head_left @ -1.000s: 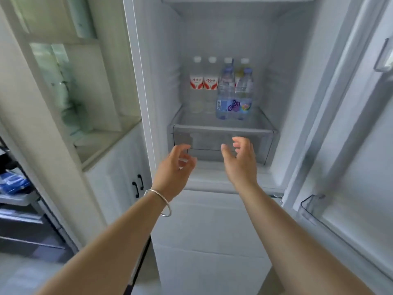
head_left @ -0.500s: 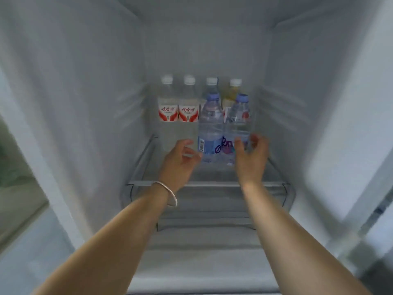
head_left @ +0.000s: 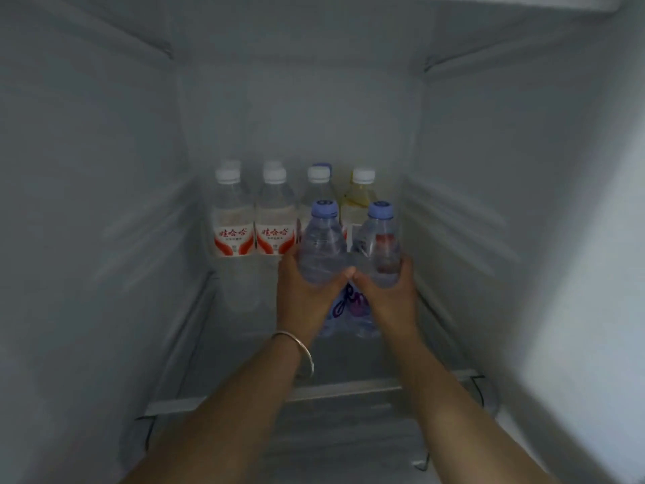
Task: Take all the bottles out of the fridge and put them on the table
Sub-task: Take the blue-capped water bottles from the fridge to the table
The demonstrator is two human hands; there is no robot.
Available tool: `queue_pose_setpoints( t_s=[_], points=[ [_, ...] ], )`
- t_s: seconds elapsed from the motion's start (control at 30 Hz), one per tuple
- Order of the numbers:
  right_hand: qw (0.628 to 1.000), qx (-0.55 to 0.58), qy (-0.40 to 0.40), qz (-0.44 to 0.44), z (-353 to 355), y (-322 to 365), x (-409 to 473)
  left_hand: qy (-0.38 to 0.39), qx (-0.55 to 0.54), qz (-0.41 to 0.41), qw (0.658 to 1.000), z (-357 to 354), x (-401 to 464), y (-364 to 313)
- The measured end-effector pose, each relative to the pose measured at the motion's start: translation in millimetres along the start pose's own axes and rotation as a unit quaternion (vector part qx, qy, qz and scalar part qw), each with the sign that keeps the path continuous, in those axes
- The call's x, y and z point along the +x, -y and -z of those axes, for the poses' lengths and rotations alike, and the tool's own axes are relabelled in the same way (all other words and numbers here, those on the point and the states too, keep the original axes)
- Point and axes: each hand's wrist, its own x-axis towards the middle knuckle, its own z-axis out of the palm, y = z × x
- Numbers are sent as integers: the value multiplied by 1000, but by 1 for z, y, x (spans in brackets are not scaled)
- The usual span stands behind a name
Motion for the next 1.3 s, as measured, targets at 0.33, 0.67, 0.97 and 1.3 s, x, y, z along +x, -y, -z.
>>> queue_pose_setpoints(
  t_s=[0.33,0.67,0.97,1.3],
  points=[
    [998,-19,-23,56,5,16,-17,-63,-14,-13,998,-4,-12,-9],
    [983,-58,-86,153,29,109,-145,-7,-54,-79,995,59,-112,-90],
    [957,-121,-245,96,120,148,-359,217,-164,-54,961,105,-303,-126],
    [877,-205,-430,65,274,212,-524,386,-229,-29,893,45,-492,-196]
  ],
)
